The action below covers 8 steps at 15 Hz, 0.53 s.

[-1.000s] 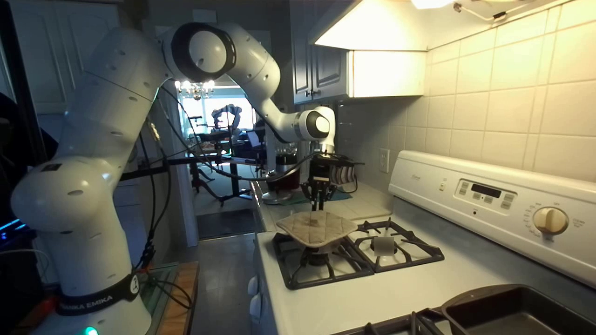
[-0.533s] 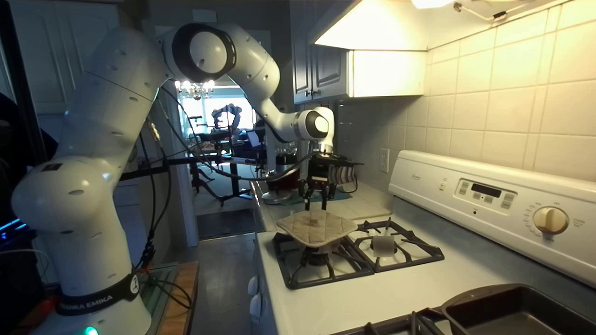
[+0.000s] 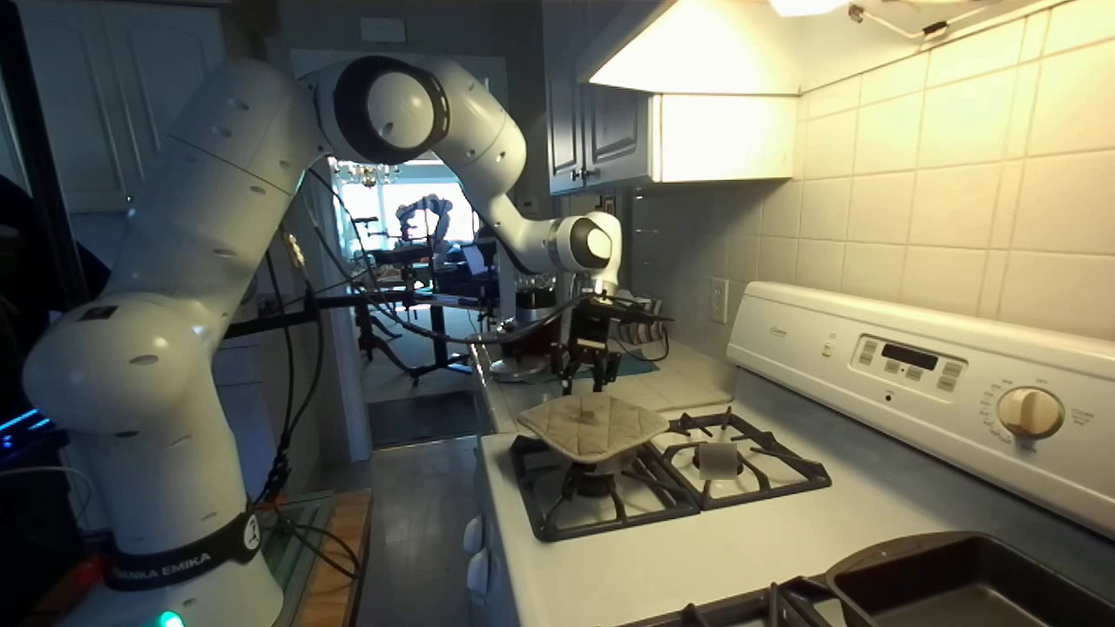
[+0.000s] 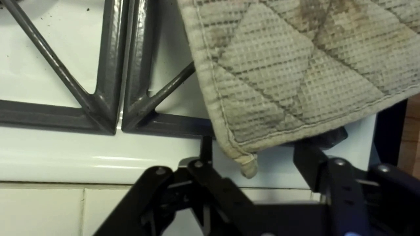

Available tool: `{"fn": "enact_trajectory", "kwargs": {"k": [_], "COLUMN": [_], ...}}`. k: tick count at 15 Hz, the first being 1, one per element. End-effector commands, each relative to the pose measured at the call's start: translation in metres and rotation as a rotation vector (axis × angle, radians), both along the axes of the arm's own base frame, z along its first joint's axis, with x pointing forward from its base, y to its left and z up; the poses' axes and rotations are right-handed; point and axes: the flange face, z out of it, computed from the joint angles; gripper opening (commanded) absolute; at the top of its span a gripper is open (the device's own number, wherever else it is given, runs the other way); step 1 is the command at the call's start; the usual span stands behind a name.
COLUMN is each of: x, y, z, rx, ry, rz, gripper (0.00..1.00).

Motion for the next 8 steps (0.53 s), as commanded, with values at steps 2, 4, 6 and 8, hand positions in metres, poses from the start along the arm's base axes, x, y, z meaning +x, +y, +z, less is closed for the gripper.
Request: {"fn": "enact_trajectory", "kwargs": {"k": [2, 4, 6, 8], "x": [0.006, 0.007, 0.010, 0.014], "y": [0.006, 0.006, 0.004, 0.001], "z": [0.002, 0.008, 0.015, 0.021], "rx": [0.018, 0.024, 0.022, 0.021], "ry": [0.025, 0.012, -0.009, -0.027], "rz": [0.007, 0.001, -0.007, -0.017], "gripper": [0.27, 0.13, 0.02, 0.00]}}
